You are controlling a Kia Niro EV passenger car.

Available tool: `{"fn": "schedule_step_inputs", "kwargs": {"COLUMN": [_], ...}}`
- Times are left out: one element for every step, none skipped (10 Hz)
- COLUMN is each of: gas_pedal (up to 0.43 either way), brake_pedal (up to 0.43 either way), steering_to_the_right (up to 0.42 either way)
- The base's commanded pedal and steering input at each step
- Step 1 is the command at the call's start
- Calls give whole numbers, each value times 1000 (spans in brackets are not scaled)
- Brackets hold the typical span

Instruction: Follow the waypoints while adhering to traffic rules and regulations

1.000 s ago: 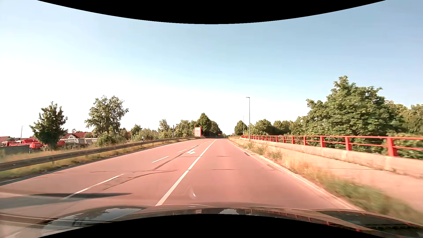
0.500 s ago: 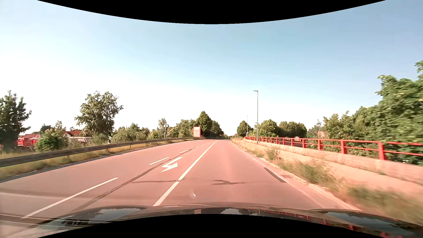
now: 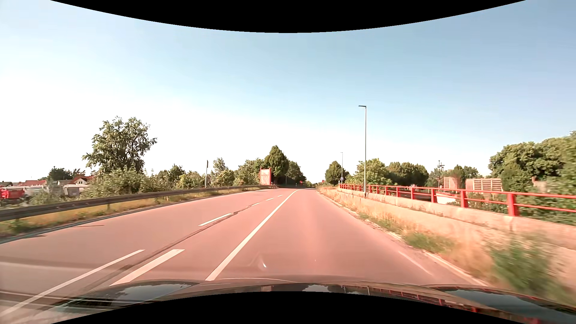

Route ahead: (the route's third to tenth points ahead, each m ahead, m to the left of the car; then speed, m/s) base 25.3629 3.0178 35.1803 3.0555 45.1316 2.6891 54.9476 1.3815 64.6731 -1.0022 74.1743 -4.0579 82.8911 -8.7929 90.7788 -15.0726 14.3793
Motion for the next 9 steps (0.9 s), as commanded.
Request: {"fn": "schedule_step_inputs", "kwargs": {"gas_pedal": [189,150,150,138,118,110,110,98,87], "brake_pedal": [6,6,6,6,6,6,6,6,6], "steering_to_the_right": [-4,-3,-4,-3,-2,-2,-1,-1,-1]}}
